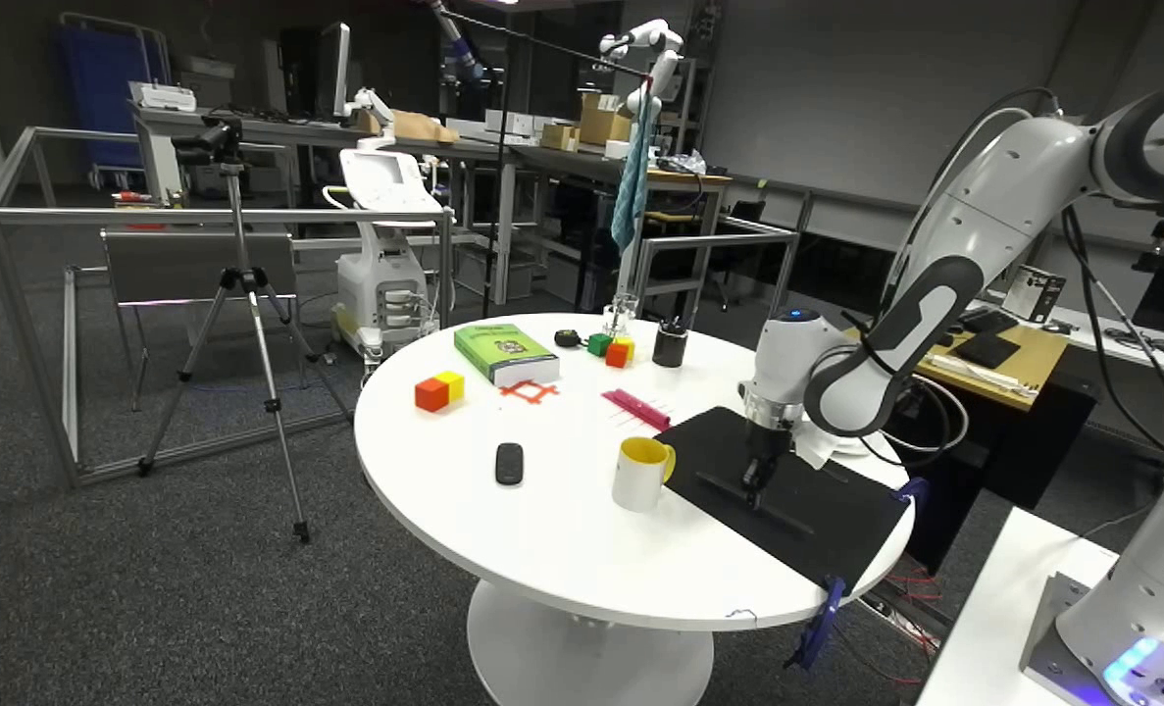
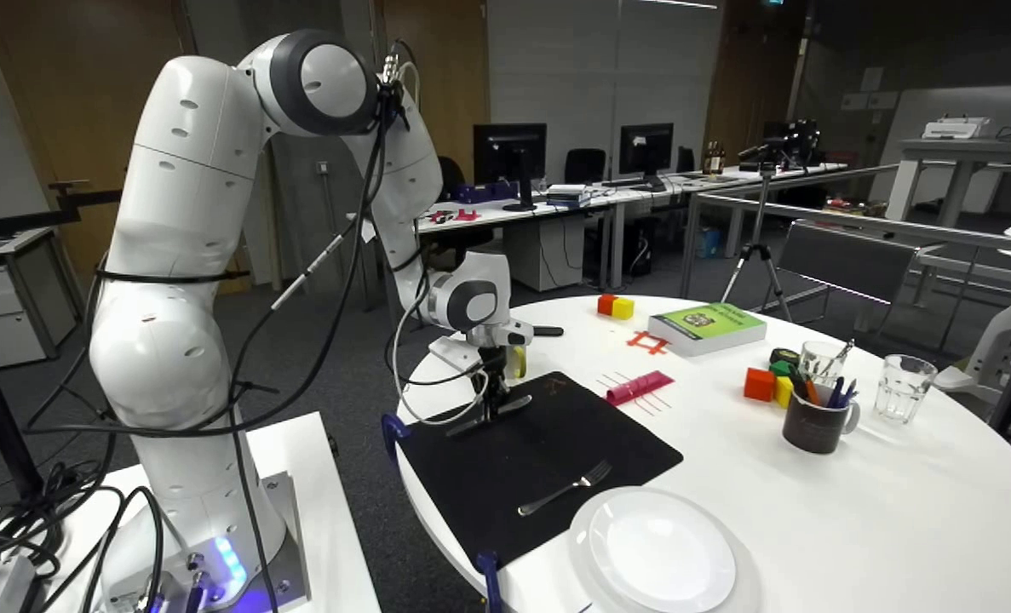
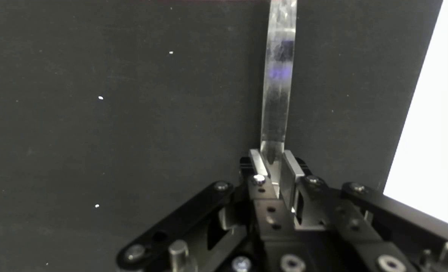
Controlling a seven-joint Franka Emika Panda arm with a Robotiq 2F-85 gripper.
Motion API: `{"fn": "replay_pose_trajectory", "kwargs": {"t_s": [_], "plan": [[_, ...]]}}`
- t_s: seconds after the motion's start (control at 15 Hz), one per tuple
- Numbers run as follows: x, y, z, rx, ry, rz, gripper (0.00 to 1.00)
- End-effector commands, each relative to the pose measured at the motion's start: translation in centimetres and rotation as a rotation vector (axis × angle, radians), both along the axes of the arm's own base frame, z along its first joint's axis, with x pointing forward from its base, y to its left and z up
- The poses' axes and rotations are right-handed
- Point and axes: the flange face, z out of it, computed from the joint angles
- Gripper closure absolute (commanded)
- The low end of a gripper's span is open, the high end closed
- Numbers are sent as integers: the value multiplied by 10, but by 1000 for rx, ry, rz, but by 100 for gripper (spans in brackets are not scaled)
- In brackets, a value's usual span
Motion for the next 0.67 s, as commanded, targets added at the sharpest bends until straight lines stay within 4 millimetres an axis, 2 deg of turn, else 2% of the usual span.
{"fn": "replay_pose_trajectory", "kwargs": {"t_s": [0.0,0.6], "plan": [[5,1,-3,12,-16,14,96],[7,2,-5,9,-12,16,96]]}}
